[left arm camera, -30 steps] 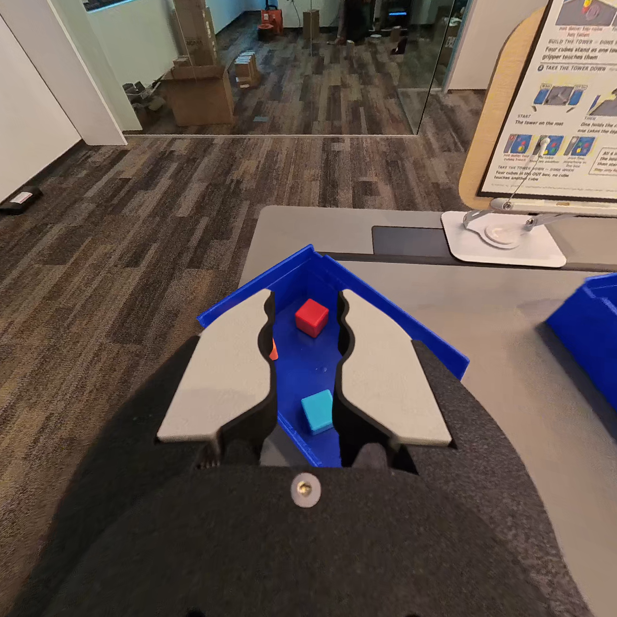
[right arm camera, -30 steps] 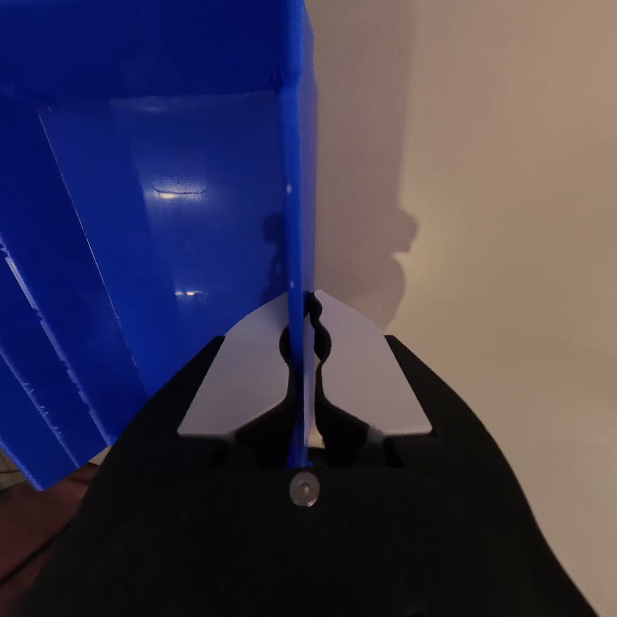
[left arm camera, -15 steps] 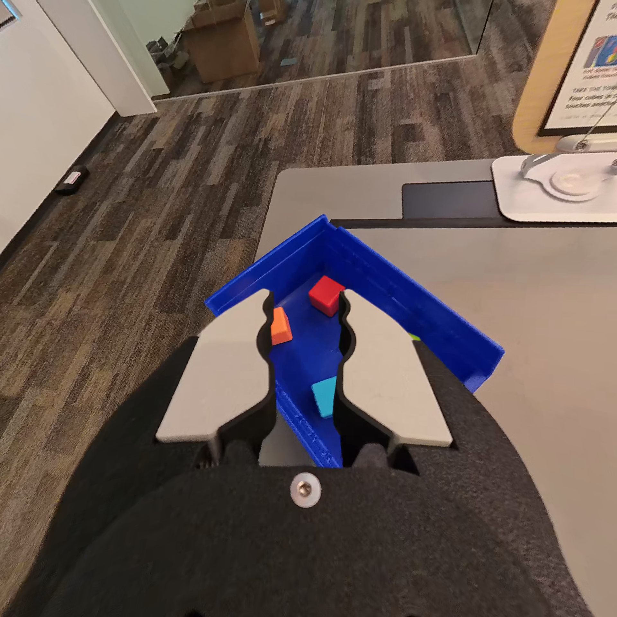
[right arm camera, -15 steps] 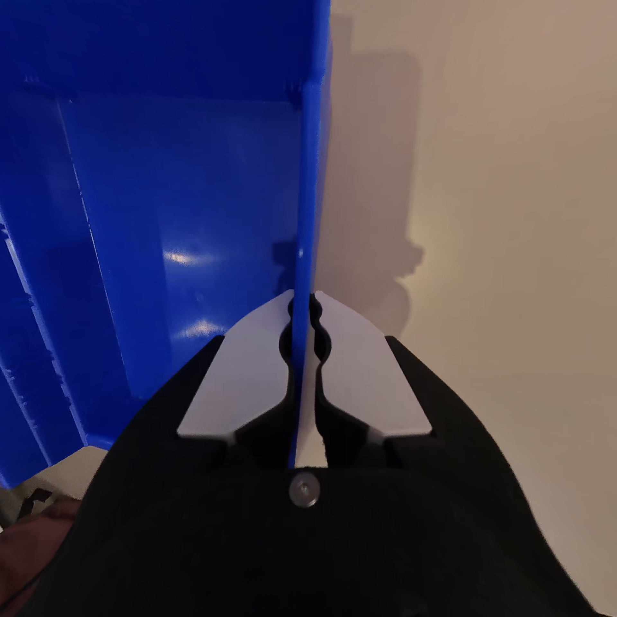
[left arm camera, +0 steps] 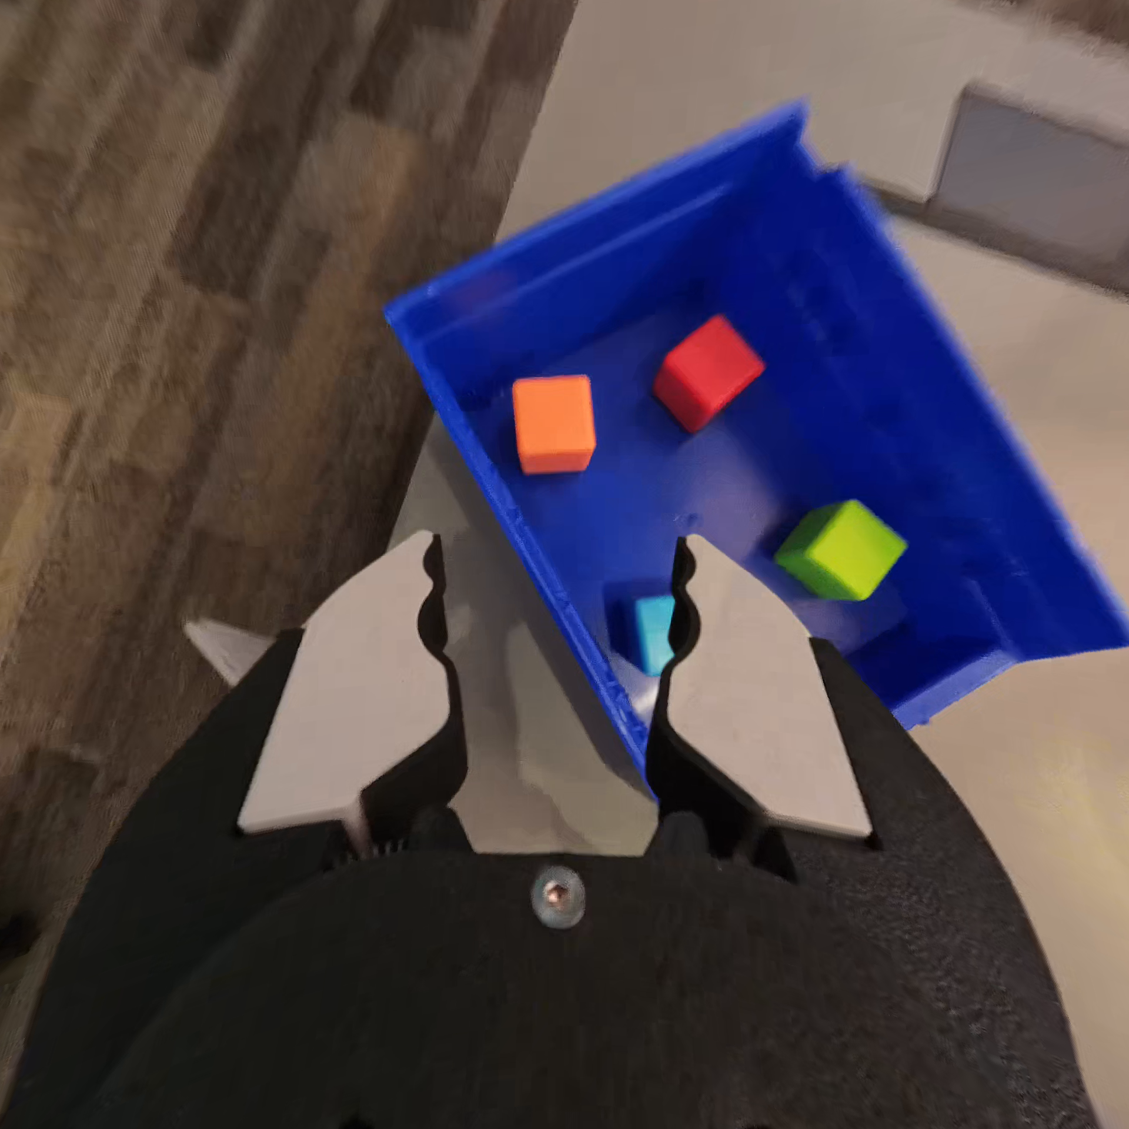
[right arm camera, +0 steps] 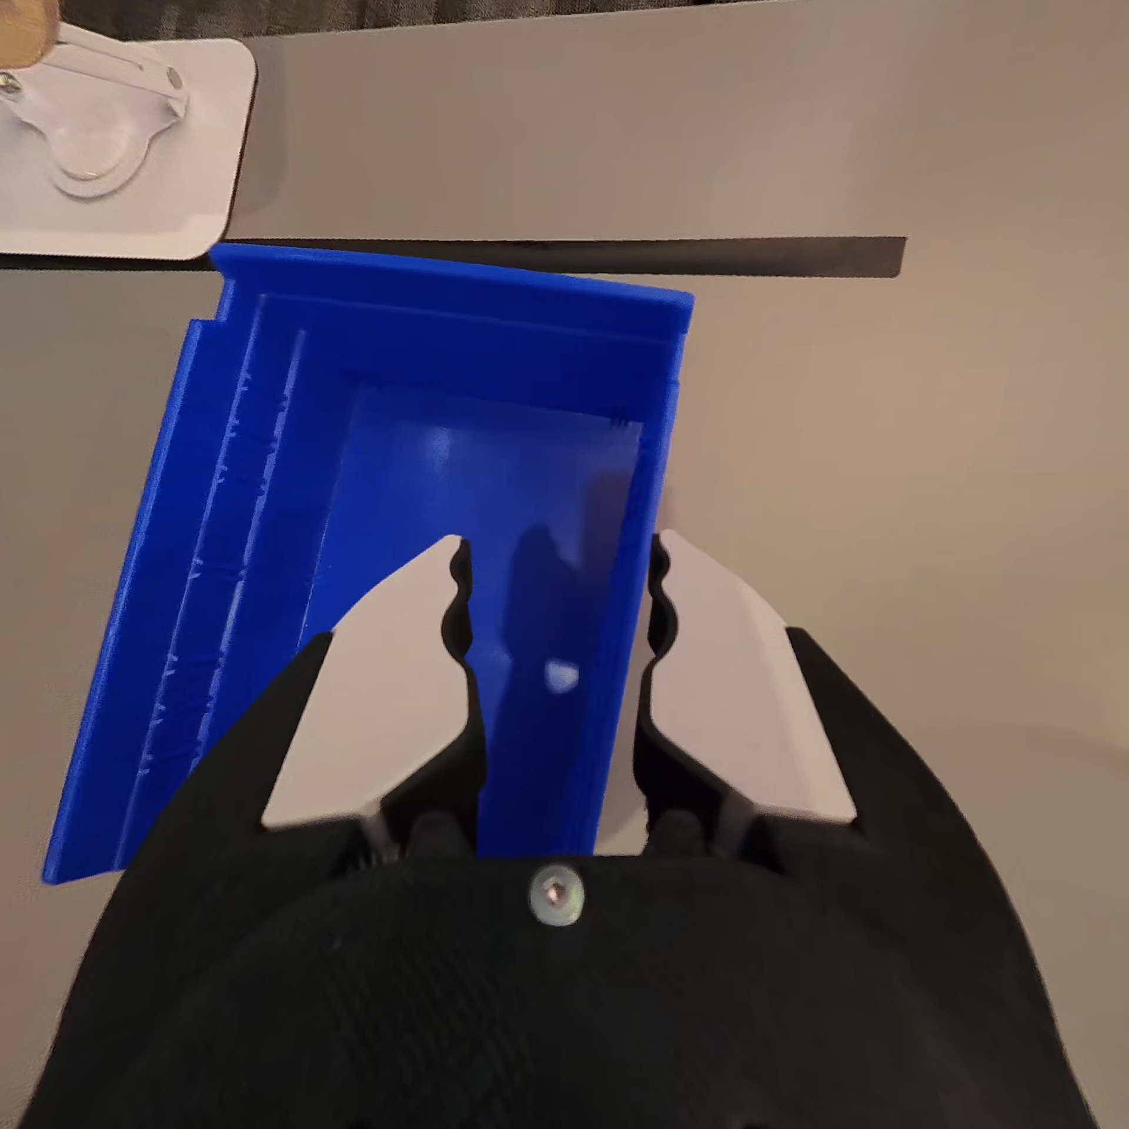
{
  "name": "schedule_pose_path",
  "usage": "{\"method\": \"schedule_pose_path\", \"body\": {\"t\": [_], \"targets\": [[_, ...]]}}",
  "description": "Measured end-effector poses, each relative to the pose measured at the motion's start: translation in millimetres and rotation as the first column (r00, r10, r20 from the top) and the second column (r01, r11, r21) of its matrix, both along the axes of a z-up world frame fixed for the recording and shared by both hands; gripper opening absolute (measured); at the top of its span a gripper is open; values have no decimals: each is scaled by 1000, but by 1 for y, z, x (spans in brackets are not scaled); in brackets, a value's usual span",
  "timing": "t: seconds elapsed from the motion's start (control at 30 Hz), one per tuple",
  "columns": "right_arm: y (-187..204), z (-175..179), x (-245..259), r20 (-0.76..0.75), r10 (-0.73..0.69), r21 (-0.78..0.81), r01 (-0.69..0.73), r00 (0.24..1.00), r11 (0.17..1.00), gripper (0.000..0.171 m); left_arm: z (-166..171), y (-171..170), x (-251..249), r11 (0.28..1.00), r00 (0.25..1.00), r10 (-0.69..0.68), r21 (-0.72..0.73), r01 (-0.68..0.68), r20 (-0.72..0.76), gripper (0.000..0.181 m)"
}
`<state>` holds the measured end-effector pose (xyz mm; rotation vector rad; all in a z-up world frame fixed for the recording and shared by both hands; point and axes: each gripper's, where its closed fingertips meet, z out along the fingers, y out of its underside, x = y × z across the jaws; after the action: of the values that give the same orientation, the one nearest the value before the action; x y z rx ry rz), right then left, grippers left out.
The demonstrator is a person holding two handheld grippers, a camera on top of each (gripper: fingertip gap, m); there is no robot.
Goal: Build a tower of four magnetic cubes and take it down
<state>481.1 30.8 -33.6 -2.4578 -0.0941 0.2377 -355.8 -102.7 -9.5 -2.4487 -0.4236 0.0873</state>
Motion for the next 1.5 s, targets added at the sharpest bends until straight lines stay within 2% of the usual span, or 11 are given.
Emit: {"method": "schedule_pose_path", "body": {"t": [0.3, 0.37, 0.53, 0.7, 1.03, 1.13, 1.23, 1.33, 1.4, 1.47, 1.5], "targets": [[-11, 14, -26, 136, 55, -21, -52, 989, 998, 59, -87, -18, 2, 914, 993, -4, -403, 51, 117, 60], [-11, 15, -35, 157, 76, -25, -73, 985, 997, 59, -97, -14, 17, 904, 975, -28, -411, 117, 218, 35], [-13, 11, -57, 254, 152, -79, -136, 955, 988, 58, -99, -5, 17, 890, 984, -83, -433, 143, 156, 31], [-10, 5, -78, 275, 211, -100, -191, 938, 977, 57, -100, 29, 20, 892, 975, -213, -392, 223, 69, 18], [-9, -12, -79, 269, 212, -162, -172, 940, 972, 55, -101, 87, 52, 798, 839, -535, -384, 465, -96, 18], [-8, -19, -78, 270, 222, -186, -175, 937, 967, 55, -101, 95, 56, 786, 809, -569, -389, 481, -147, 22], [-8, -24, -76, 279, 224, -203, -170, 934, 964, 56, -101, 94, 55, 807, 834, -532, -389, 445, -148, 24], [-6, -22, -75, 284, 215, -187, -166, 934, 968, 55, -79, 97, 48, 844, 821, -514, -317, 432, -250, 31], [-2, -16, -75, 296, 208, -153, -169, 932, 974, 54, -39, 100, 48, 880, 813, -474, -173, 442, -338, 34], [3, -5, -77, 311, 201, -92, -181, 929, 979, 53, 7, 98, 71, 847, 791, -486, 21, 531, -372, 45], [6, 1, -79, 318, 195, -58, -187, 928, 981, 53, 22, 89, 94, 784, 760, -554, 95, 613, -340, 47]]}}
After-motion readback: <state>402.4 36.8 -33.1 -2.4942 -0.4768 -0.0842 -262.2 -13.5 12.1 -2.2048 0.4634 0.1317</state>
